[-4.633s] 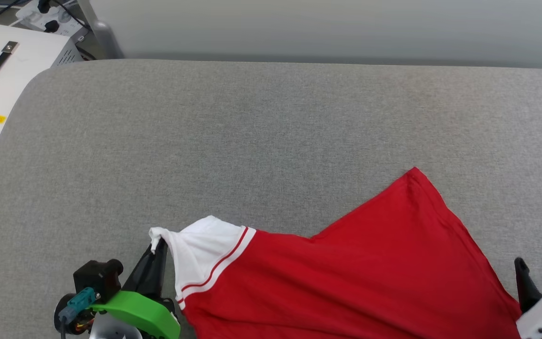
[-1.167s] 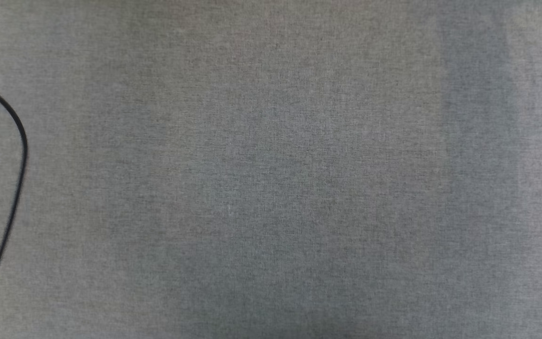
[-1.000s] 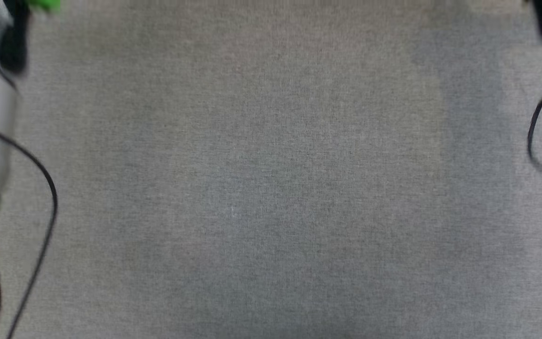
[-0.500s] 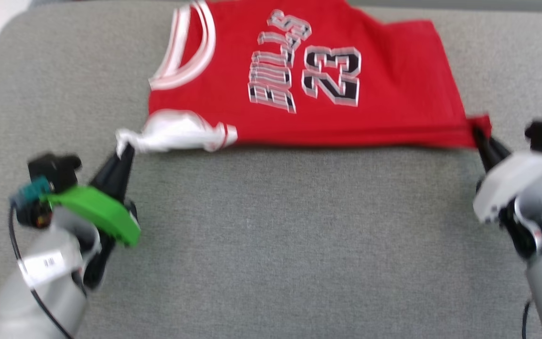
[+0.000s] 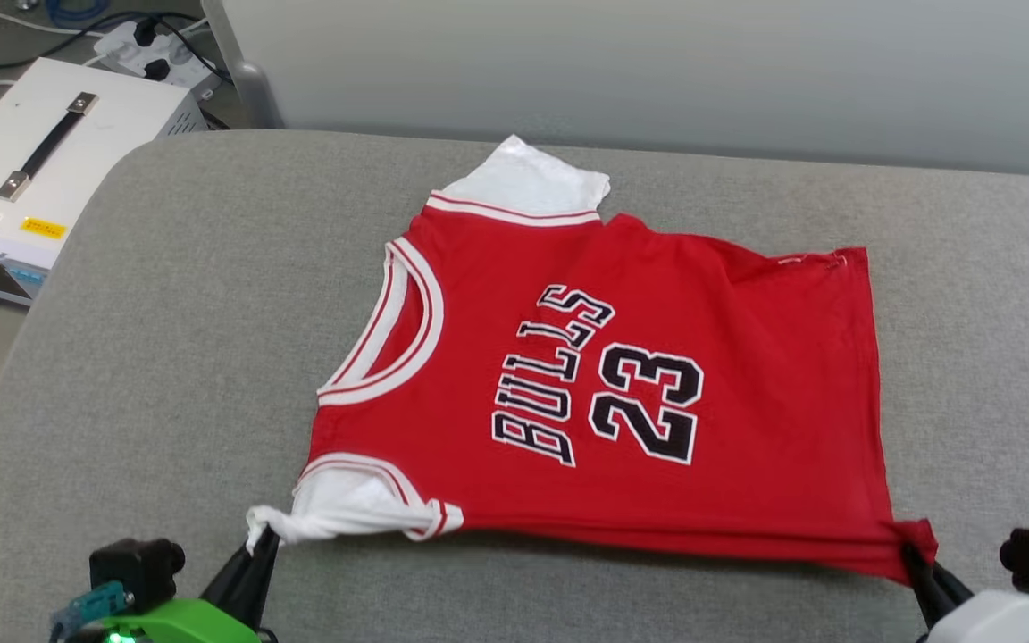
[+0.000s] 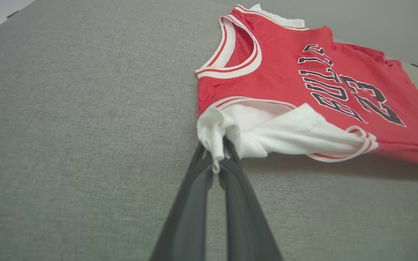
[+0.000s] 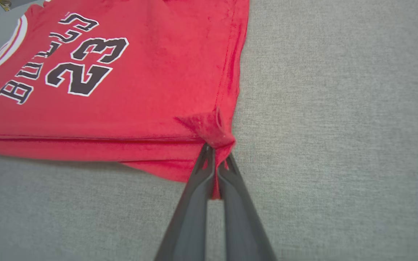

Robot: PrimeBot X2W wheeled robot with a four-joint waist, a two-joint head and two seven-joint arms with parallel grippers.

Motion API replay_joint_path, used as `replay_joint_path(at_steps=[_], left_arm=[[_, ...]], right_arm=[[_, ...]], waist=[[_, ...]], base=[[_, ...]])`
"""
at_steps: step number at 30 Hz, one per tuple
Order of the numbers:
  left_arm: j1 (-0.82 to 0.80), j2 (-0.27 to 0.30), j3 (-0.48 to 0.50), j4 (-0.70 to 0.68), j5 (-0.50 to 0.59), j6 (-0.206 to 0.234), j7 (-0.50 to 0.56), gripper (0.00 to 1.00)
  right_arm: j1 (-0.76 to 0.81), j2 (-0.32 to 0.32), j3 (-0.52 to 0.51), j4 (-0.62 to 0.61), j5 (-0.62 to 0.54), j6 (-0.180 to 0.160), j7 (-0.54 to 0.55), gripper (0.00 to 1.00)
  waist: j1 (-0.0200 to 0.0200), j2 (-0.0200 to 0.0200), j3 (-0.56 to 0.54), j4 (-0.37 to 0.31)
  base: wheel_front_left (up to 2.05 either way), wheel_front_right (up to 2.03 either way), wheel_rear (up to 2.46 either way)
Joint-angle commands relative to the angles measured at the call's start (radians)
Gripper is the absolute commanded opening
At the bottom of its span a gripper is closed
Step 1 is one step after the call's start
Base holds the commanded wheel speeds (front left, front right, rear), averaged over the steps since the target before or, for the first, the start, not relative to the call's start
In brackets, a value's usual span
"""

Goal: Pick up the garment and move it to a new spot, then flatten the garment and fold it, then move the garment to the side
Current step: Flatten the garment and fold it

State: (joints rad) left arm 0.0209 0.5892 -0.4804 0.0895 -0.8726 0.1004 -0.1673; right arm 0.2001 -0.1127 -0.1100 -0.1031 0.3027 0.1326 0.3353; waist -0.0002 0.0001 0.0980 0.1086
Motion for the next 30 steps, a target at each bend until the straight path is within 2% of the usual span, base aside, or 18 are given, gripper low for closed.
replay_joint_path(at_steps=[1, 7, 12, 19, 24, 30], left_arm=[[0.044, 0.018, 0.005, -0.032, -0.014, 0.027, 0.014, 0.00], [0.157, 0.064, 0.009, -0.177, -0.035, 0.106, 0.069, 0.00], [0.120, 0.094, -0.002, -0.240, 0.001, 0.107, 0.094, 0.00], [-0.106, 0.050, -0.032, -0.169, 0.049, 0.021, 0.111, 0.00], [-0.276, -0.008, -0.039, -0.039, 0.068, -0.048, 0.083, 0.00], [-0.403, -0.080, -0.067, 0.150, 0.072, -0.130, 0.054, 0.00]], right_arm=[[0.034, 0.006, -0.017, -0.019, -0.011, -0.002, 0.010, 0.00], [0.115, 0.038, -0.043, -0.062, -0.013, -0.002, 0.043, 0.00], [0.104, 0.045, -0.046, -0.073, -0.021, -0.002, 0.073, 0.00], [-0.044, 0.020, -0.015, -0.066, -0.048, -0.002, 0.093, 0.00], [-0.180, -0.004, 0.014, -0.012, -0.065, -0.002, 0.103, 0.00], [-0.287, -0.028, 0.059, 0.082, -0.069, -0.002, 0.094, 0.00]], waist=[[0.0002, -0.0001, -0.024, 0.007], [0.0002, -0.0001, -0.030, 0.009], [0.0002, -0.0001, -0.009, 0.015], [0.0002, -0.0001, 0.067, -0.003], [0.0002, -0.0001, 0.128, -0.013], [0.0002, -0.0001, 0.192, -0.016]], base=[[0.00, 0.00, 0.00], [0.00, 0.00, 0.00], [0.00, 0.00, 0.00], [0.00, 0.00, 0.00], [0.00, 0.00, 0.00], [0.00, 0.00, 0.00]])
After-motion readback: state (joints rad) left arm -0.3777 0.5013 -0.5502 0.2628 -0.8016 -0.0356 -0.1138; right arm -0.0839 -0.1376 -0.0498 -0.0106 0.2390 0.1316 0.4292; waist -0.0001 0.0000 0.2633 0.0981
